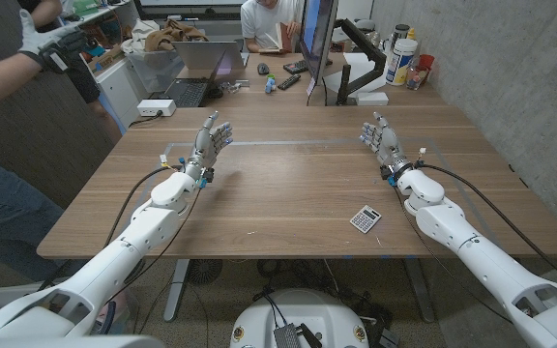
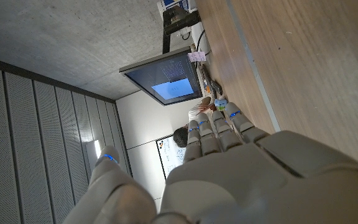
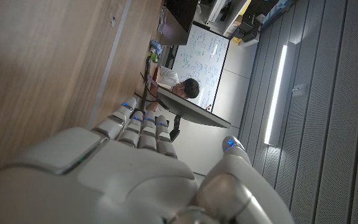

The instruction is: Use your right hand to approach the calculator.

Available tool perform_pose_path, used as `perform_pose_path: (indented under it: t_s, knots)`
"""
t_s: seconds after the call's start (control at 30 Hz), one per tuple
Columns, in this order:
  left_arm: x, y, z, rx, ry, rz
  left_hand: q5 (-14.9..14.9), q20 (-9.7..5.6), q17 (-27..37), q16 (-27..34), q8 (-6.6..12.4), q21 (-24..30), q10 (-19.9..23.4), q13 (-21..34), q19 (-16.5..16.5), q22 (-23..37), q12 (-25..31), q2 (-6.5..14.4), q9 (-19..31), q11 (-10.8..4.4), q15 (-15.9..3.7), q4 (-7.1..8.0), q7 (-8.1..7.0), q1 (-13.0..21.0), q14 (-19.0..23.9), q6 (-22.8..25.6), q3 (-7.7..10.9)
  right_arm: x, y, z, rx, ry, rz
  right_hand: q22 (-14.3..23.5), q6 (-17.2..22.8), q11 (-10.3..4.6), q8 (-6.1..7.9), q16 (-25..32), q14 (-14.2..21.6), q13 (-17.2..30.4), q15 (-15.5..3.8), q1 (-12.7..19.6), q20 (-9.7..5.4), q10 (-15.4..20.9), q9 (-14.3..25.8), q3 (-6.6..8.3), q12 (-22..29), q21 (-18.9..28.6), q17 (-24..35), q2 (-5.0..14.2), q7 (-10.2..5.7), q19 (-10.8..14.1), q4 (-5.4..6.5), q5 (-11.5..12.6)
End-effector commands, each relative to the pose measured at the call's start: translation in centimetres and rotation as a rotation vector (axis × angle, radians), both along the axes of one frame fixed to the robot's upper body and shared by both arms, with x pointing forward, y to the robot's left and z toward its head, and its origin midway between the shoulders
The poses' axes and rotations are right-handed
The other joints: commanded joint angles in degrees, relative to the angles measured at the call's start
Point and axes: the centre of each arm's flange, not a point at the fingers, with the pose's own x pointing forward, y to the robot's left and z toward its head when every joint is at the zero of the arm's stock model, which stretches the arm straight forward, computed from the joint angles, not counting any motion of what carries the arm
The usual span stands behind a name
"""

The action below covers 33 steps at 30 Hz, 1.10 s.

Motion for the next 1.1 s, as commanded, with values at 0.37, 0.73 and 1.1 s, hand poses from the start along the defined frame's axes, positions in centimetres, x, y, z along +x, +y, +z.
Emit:
perform_pose_path:
  t_s: [0.37,0.73,1.1]
  knots:
    - [0.5,0.4,-0.2,0.010,0.028,0.026,0.88,-5.75,0.11,0.43,0.54,-0.72,1.48,0.22,1.25,0.20,0.67,0.22,0.23,-0.63,-1.30,0.06,-0.46,1.13,1.52,1.67,-0.55,0.0,0.1,0.1,-0.011,-0.009,-0.018,0.21,1.24,-0.68,0.52,0.71,1.62,0.13,-0.34,0.86,-2.92,1.55,0.13,-0.13,0.57,0.07,0.27,0.30,-0.46,1.42,-0.24,0.64]
    - [0.4,0.5,0.2,0.014,0.027,0.036,1.15,-5.64,0.11,0.39,0.61,-1.06,1.89,0.23,1.50,0.22,0.70,0.43,0.24,-0.59,-1.31,0.07,-0.61,1.43,1.69,2.25,-0.67,-0.7,-0.3,0.1,-0.019,-0.037,-0.029,0.23,1.86,-1.71,0.54,0.71,2.46,0.15,-0.79,1.66,-2.92,2.55,0.16,-0.05,0.72,0.11,0.20,0.67,-2.19,2.10,-0.59,0.87]
    - [-0.1,0.7,0.5,0.010,0.022,0.046,1.40,-5.21,0.11,0.38,0.72,-1.41,2.25,0.24,1.69,0.24,0.71,0.64,0.25,-0.64,-1.30,0.11,-0.73,1.70,1.94,2.94,-0.76,-1.3,-0.5,0.0,-0.026,-0.052,-0.029,0.24,2.13,-1.81,0.51,0.69,2.84,0.16,-0.81,2.13,-2.74,3.08,0.17,0.08,0.78,0.04,0.19,1.13,-2.72,2.25,-0.73,1.00]
